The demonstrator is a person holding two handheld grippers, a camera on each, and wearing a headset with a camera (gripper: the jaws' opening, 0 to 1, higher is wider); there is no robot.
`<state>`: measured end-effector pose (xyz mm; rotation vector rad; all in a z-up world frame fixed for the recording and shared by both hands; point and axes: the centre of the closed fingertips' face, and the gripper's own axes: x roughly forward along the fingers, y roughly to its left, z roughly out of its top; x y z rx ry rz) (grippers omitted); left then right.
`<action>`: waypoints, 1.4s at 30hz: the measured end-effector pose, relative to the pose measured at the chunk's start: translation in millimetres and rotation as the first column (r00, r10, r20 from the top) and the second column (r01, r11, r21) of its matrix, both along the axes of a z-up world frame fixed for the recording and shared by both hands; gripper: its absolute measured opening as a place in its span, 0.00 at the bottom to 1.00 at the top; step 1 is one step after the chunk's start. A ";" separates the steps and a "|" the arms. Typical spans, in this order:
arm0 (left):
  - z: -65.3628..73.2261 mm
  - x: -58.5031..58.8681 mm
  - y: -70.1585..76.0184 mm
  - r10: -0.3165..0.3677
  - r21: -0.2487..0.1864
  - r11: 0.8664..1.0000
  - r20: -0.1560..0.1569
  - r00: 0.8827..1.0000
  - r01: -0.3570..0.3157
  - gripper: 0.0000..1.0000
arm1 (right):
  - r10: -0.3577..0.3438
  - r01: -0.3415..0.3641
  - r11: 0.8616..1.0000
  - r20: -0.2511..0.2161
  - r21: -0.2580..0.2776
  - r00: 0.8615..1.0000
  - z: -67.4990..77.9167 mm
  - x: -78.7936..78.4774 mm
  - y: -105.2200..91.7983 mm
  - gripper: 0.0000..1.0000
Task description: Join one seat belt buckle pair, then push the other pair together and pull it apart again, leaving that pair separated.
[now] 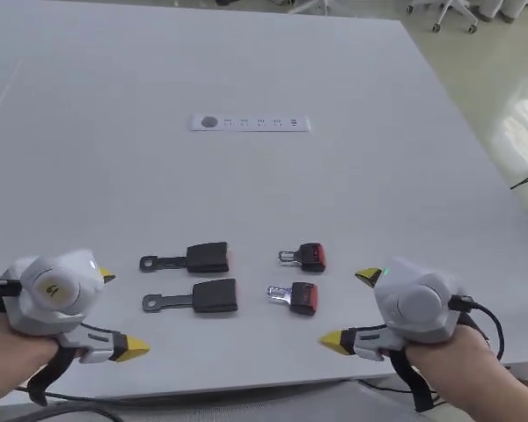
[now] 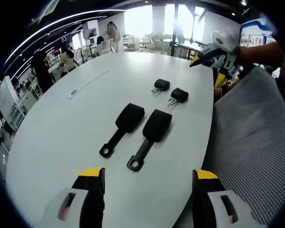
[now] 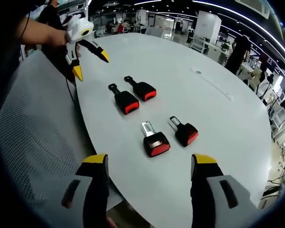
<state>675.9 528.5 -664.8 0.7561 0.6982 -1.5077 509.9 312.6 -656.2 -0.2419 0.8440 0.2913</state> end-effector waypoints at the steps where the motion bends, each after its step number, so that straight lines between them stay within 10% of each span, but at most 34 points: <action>1: -0.3 -0.6 -2.2 -0.006 -0.003 1.000 -0.001 1.000 0.006 0.76 | 0.008 -0.008 1.000 0.006 -0.004 1.000 0.3 1.5 0.5 0.68; 8: -5.4 -17.3 -19.7 -0.059 -0.016 0.998 -0.058 0.997 0.058 0.67 | 0.041 -0.041 0.999 -0.020 -0.007 0.999 -5.9 7.1 2.0 0.64; 42: -51.2 -10.6 -82.7 -0.224 0.065 0.972 -0.038 0.974 0.226 0.51 | 0.207 -0.210 0.978 -0.120 -0.014 0.971 -51.0 43.5 -3.1 0.46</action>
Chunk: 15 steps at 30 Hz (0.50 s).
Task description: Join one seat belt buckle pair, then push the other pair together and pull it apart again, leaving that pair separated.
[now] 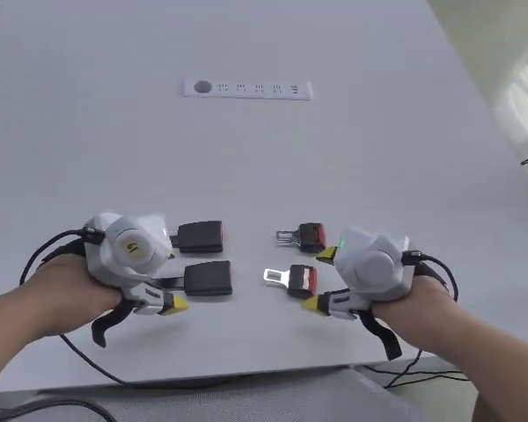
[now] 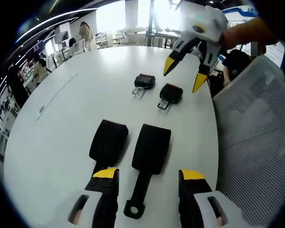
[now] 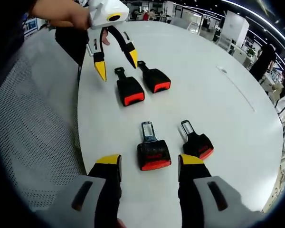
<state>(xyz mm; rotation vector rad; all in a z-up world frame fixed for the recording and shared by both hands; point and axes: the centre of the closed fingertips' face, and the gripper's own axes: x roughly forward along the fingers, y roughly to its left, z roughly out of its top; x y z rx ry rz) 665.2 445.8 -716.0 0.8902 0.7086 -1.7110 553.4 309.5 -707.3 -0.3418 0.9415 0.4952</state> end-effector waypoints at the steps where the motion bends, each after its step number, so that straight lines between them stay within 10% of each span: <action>1: -1.2 -0.4 -2.1 -0.011 0.002 1.000 0.001 1.000 0.011 0.51 | 0.008 -0.008 1.000 -0.007 -0.001 1.000 -2.3 0.6 -0.7 0.46; 15: -11.7 -11.0 -17.8 -0.124 0.033 0.992 0.021 0.992 0.124 0.43 | 0.085 -0.086 0.996 -0.064 -0.012 0.994 -19.9 4.8 -3.8 0.42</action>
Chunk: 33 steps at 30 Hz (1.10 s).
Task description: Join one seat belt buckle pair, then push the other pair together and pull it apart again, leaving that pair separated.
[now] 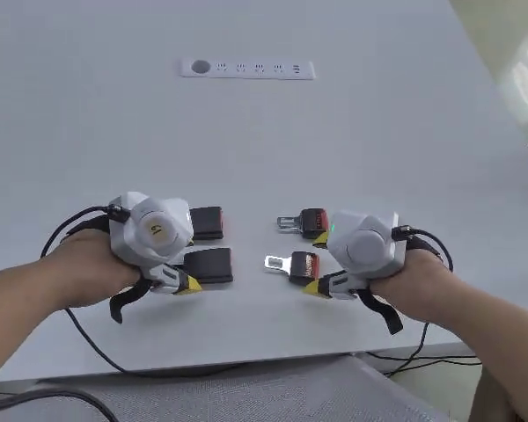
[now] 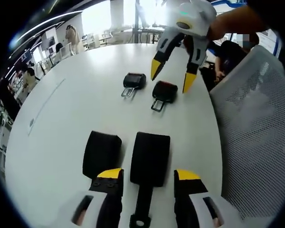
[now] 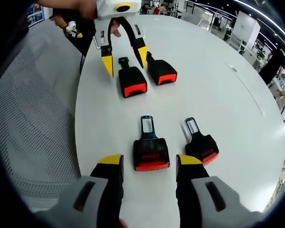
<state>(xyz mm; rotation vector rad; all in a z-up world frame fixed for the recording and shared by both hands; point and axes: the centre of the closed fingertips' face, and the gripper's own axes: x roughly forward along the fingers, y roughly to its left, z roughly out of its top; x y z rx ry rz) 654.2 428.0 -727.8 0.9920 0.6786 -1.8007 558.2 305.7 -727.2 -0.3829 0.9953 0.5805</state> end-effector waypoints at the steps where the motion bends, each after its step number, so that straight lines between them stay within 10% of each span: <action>1: -0.5 -0.1 -0.7 -0.010 -0.002 1.000 0.004 1.000 0.010 0.42 | 0.003 -0.003 1.000 -0.005 0.005 1.000 -0.7 0.2 0.7 0.41; 33: -18.1 -5.9 -4.9 -0.169 0.056 0.985 0.059 0.984 0.165 0.34 | 0.143 -0.148 0.989 -0.112 -0.030 0.983 -22.4 0.7 -1.7 0.33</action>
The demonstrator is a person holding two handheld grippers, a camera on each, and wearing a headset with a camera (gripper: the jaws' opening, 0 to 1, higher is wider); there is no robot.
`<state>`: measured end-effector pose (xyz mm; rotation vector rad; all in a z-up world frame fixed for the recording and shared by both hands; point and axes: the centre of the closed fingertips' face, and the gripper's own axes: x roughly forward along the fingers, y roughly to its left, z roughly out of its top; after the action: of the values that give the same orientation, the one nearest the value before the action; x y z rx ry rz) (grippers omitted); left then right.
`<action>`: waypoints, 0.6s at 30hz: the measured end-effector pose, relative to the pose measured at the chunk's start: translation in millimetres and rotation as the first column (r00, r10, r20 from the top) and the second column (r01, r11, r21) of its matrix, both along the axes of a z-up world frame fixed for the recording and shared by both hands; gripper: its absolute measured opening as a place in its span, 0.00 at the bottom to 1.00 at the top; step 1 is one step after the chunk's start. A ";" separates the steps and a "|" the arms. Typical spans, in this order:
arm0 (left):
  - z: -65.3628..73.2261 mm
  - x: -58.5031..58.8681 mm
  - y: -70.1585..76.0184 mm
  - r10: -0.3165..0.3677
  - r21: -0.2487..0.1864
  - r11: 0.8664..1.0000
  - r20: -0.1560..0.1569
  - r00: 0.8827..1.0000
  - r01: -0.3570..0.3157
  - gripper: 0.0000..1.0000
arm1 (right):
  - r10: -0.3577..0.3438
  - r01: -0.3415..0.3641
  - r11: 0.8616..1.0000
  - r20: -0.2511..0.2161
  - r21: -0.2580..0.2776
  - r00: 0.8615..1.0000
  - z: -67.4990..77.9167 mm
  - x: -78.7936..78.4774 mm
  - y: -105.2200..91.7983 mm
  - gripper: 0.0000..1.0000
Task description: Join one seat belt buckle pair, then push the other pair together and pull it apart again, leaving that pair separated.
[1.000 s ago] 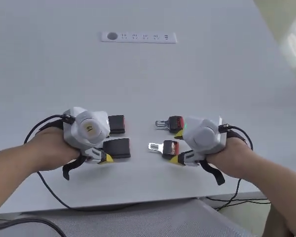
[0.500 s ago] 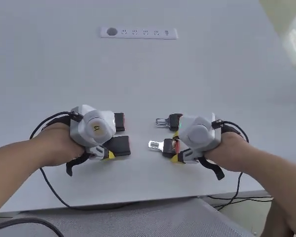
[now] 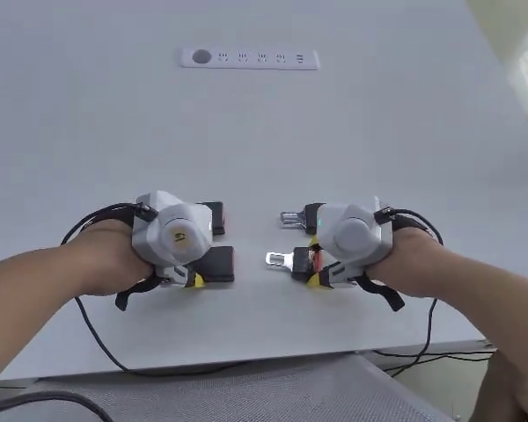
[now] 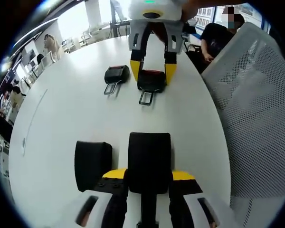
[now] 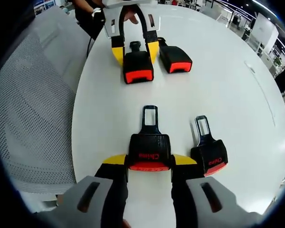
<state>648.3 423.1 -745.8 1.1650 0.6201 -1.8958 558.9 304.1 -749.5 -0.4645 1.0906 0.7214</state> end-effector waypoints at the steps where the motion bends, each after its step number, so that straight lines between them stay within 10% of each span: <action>1: -0.1 -0.1 0.1 0.000 -0.002 1.000 -0.001 1.000 0.000 0.33 | 0.001 -0.001 1.000 -0.001 -0.001 1.000 0.1 0.1 0.1 0.33; 18: -0.8 -0.8 6.5 -0.019 0.017 1.000 0.001 1.000 0.019 0.33 | 0.124 -0.125 0.992 -0.025 -0.028 0.992 -0.5 -5.8 -4.8 0.33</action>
<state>647.5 429.7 -746.6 1.1872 0.6280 -1.9088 553.0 299.3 -750.1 -0.5547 1.1020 0.8225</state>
